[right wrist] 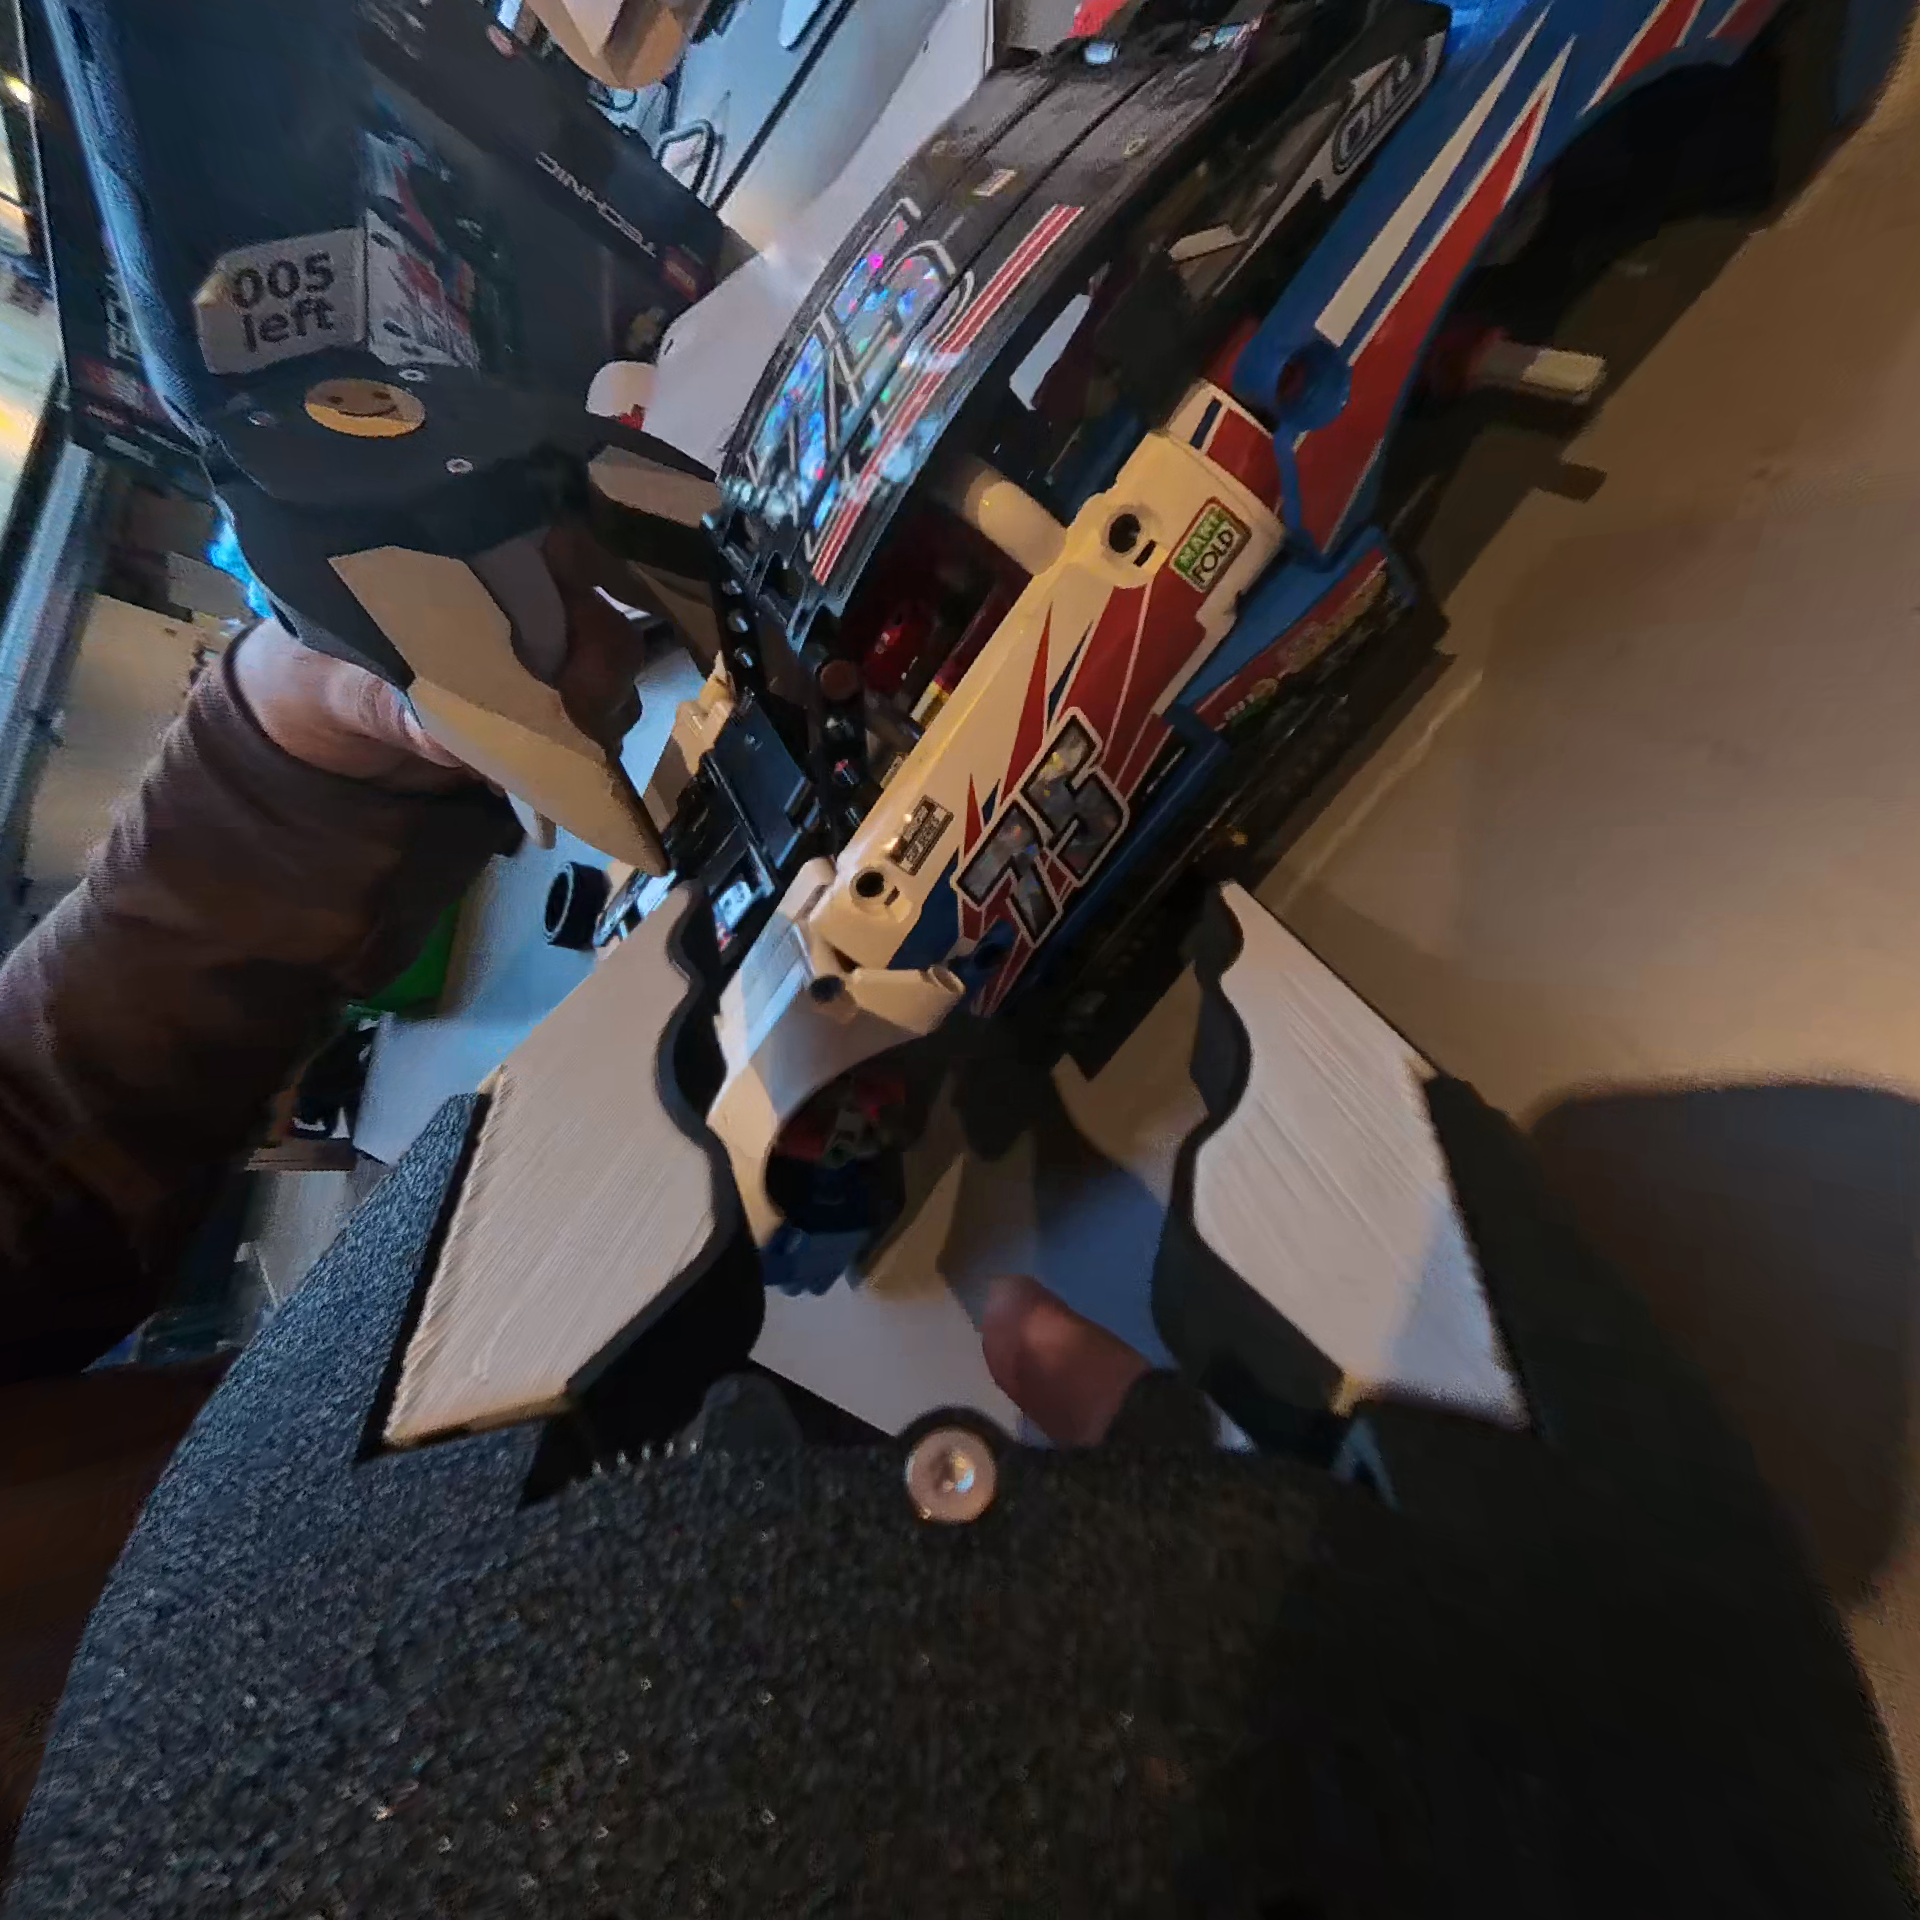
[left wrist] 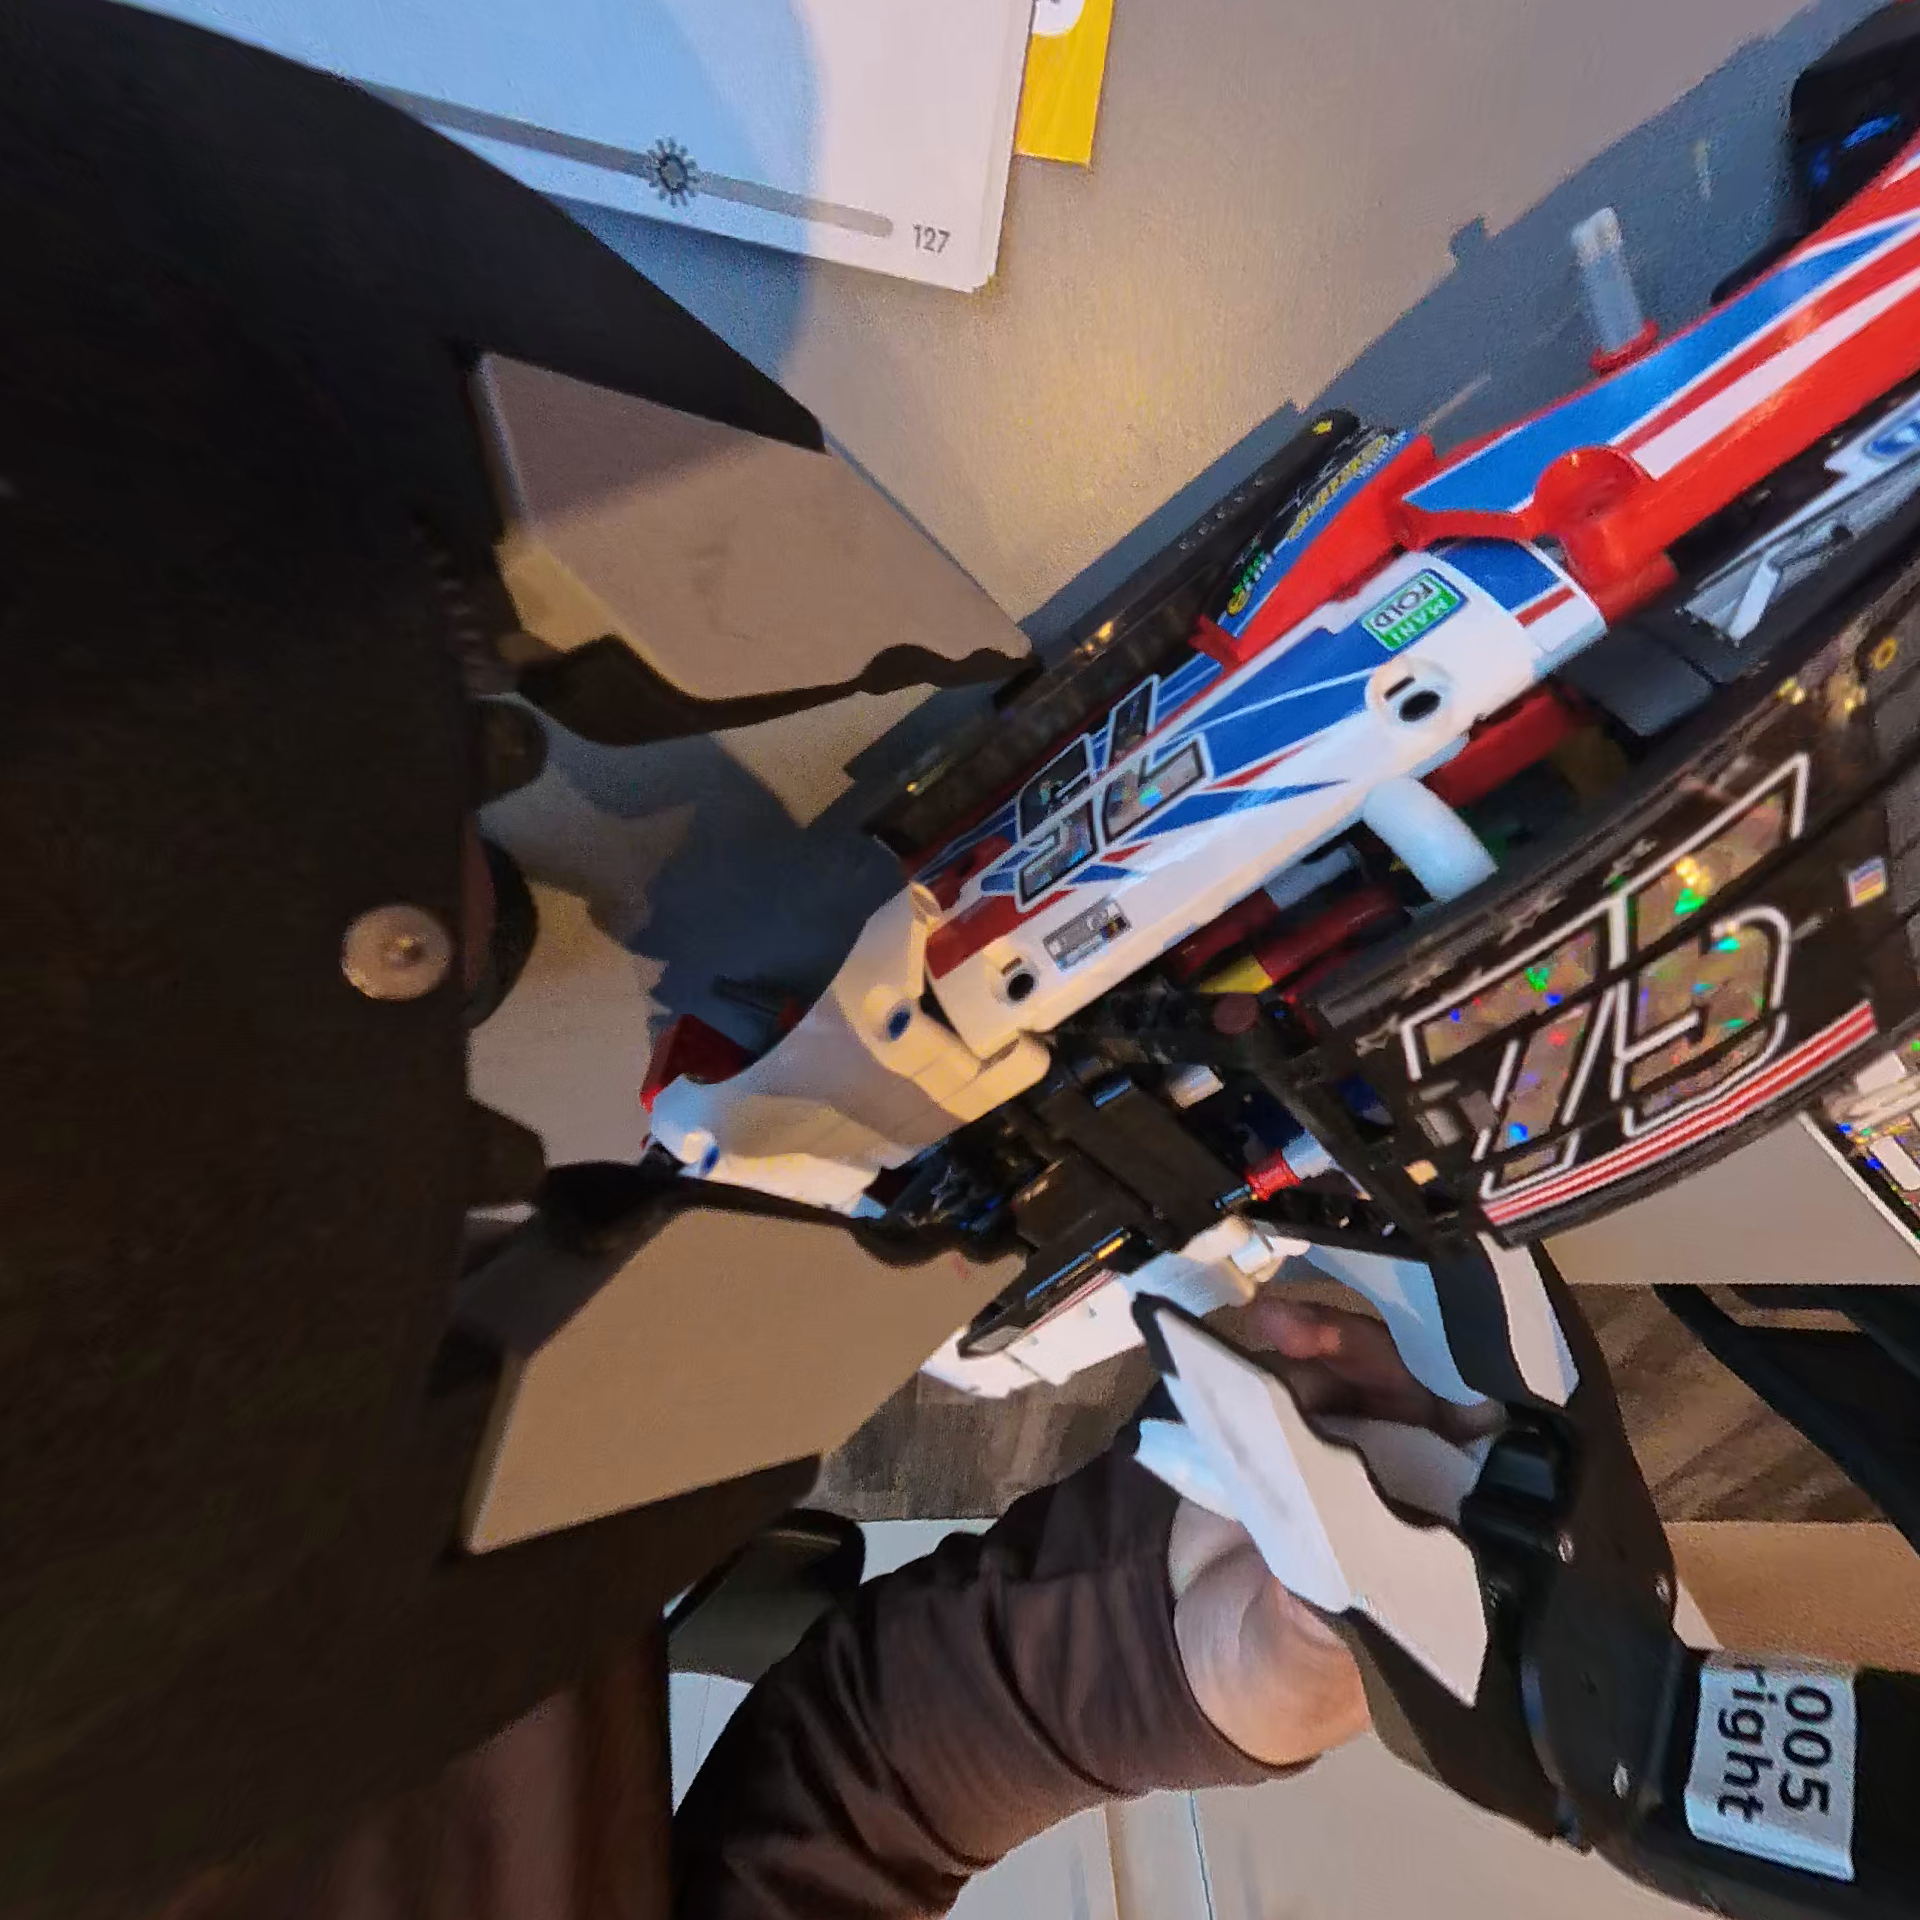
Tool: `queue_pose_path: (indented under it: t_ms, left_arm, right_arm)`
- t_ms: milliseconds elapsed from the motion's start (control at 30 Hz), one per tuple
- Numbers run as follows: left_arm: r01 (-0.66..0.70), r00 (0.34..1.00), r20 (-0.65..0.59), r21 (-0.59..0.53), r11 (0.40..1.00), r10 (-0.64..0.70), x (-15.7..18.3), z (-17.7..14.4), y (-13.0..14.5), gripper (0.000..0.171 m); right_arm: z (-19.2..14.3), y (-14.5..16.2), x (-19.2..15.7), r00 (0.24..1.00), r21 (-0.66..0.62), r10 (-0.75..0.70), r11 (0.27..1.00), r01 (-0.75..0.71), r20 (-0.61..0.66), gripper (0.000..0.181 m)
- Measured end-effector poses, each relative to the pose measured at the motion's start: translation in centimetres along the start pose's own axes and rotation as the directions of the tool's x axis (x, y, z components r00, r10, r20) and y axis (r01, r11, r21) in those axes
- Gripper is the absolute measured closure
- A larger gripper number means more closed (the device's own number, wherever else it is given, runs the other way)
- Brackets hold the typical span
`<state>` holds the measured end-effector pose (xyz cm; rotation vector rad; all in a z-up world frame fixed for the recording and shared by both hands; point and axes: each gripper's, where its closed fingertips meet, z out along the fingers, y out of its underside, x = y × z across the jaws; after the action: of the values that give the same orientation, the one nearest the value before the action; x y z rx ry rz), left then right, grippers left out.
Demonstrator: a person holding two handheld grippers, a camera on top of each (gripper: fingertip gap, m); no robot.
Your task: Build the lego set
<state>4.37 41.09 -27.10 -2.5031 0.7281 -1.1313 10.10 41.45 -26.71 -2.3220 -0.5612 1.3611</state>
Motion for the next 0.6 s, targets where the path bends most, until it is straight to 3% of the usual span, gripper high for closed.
queue_pose_path:
  t_ms: [200,333,433,600]
  left_arm:
    - [-0.013,1.000,-0.002,0.017,1.000,0.013,0.3,-0.2,0.8,0.072]
    - [-0.149,0.987,0.067,0.064,0.987,0.145,1.0,-1.4,1.6,0.082]
    - [-0.209,0.975,0.105,0.105,0.972,0.198,1.3,-2.8,1.3,0.082]
    - [-0.215,0.970,0.147,0.151,0.965,0.193,0.3,-4.0,-0.9,0.080]
  right_arm:
    - [-0.3,0.5,0.3,0.998,-0.006,-0.058,0.998,0.058,0.002,0.095]
    - [-2.4,2.3,0.6,0.964,0.012,-0.241,0.970,0.244,-0.114,0.095]
    - [-4.3,3.6,-0.1,0.912,0.060,-0.367,0.922,0.383,-0.186,0.098]
    - [-5.4,7.0,-1.2,0.884,0.053,-0.417,0.898,0.436,-0.212,0.104]
